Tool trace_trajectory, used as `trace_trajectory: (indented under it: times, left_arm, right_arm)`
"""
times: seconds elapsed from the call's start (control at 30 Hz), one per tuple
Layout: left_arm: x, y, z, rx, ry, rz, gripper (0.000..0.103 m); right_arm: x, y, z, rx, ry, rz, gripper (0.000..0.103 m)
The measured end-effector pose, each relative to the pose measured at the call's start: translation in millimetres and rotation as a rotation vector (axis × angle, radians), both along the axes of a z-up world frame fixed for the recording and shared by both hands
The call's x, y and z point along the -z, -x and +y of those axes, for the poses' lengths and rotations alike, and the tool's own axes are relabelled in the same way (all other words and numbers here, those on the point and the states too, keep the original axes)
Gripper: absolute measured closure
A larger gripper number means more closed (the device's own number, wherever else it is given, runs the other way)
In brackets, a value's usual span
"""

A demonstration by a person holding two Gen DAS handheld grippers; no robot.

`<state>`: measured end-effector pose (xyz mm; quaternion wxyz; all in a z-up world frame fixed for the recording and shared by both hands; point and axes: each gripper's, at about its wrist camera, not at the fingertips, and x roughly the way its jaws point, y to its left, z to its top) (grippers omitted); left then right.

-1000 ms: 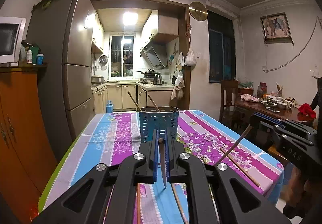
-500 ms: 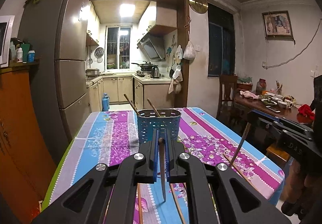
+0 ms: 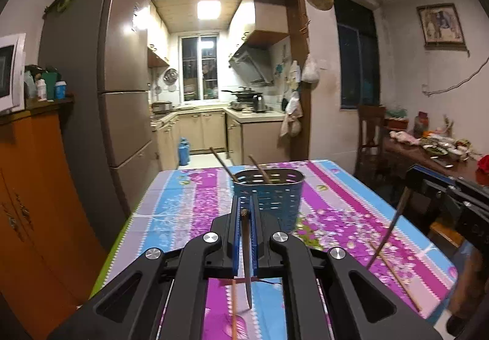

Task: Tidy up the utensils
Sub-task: 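Lower the left tool's chopstick into the holder while the right tool inserts its own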

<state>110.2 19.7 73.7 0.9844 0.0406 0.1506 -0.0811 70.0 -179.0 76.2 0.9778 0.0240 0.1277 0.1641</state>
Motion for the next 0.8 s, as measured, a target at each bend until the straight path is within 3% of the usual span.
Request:
trace_trajectory:
  times: [0.47, 0.8]
  left_arm:
    - [0, -13, -16, -0.018, -0.045, -0.008, 0.096]
    - [-16, -33, -32, -0.024, -0.09, -0.039, 0.096]
  right_arm:
    - [-17, -26, -6, 0.008, 0.026, 0.0, 0.098]
    - [-43, -67, -9, 0.013, 0.052, -0.007, 0.098]
